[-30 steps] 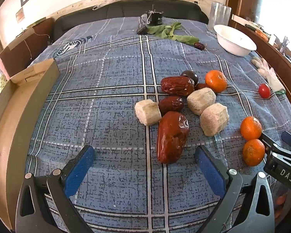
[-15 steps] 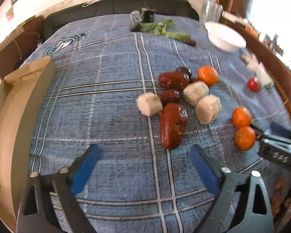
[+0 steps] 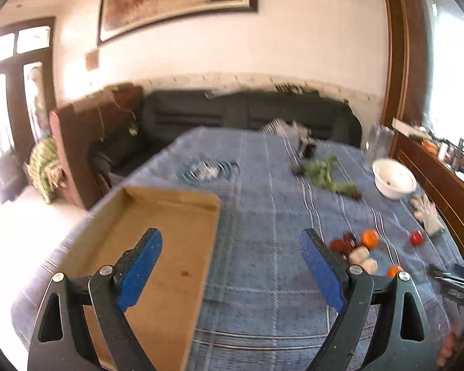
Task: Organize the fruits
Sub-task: 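Move both grippers toward the fruit pile and cardboard tray, then grasp a mandarin with the right gripper while the left gripper grasps a red date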
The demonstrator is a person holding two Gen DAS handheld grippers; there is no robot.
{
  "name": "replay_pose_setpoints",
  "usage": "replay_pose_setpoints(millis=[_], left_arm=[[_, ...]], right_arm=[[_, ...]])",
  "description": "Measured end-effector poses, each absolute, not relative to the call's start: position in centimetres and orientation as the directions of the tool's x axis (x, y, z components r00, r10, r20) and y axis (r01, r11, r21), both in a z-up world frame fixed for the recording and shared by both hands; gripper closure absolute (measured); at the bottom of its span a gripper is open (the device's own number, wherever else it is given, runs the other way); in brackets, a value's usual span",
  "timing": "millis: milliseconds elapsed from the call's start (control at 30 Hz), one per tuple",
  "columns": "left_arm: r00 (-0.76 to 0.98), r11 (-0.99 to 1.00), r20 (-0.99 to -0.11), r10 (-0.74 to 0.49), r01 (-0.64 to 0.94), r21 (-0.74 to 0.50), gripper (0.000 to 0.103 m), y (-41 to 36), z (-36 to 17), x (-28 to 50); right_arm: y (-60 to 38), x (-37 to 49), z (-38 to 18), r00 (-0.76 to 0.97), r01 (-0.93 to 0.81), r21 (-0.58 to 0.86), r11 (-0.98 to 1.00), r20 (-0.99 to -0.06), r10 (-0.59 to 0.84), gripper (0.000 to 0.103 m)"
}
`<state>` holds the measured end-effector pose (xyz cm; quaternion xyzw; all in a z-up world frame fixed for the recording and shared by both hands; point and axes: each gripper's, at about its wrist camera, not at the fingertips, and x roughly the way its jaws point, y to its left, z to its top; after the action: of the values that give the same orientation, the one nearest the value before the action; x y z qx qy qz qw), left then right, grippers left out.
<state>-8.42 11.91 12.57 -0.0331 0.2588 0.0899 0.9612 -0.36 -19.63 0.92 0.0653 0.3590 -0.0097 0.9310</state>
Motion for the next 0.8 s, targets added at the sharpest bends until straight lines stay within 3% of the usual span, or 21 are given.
replay_pose_setpoints(millis=[100, 167, 400, 500, 600, 733, 800], left_arm=[[0.868, 0.986, -0.482, 0.124, -0.161, -0.038, 0.005, 11.8, 13.2, -8.6], [0.865, 0.992, -0.497, 0.074, -0.115, -0.051, 0.004, 11.3, 12.8, -8.0], [0.809, 0.997, -0.588, -0.002, -0.042, -0.062, 0.004, 9.5, 9.5, -7.5], [0.789, 0.997, -0.613, -0.028, -0.025, -0.077, 0.006, 9.8, 8.9, -7.4], [0.772, 0.997, -0.634, -0.046, -0.009, -0.083, 0.015, 9.5, 8.3, -7.3], [0.726, 0.991, -0.679, -0.108, 0.028, -0.129, 0.042, 9.4, 6.9, -6.7], [0.692, 0.986, -0.707, -0.144, 0.039, -0.162, 0.048, 9.4, 5.9, -6.2]], right_arm=[[-19.9, -4.3, 3.2, 0.844, 0.084, 0.110, 0.990, -0.536, -0.012, 0.000], [-19.7, -5.7, 3.7, 0.869, 0.068, 0.114, 0.991, -0.495, -0.003, 0.000], [-18.5, -5.1, 2.6, 0.782, 0.027, 0.138, 0.990, -0.620, 0.066, 0.000], [-17.2, -4.5, 1.9, 0.743, -0.024, 0.152, 0.988, -0.658, 0.119, 0.006], [-15.2, -3.8, 1.4, 0.714, -0.089, 0.151, 0.985, -0.679, 0.169, 0.016], [-12.7, -2.5, 0.3, 0.680, -0.146, 0.095, 0.985, -0.713, 0.170, 0.021], [-12.0, -1.7, -0.4, 0.652, -0.162, 0.096, 0.982, -0.737, 0.180, 0.024]])
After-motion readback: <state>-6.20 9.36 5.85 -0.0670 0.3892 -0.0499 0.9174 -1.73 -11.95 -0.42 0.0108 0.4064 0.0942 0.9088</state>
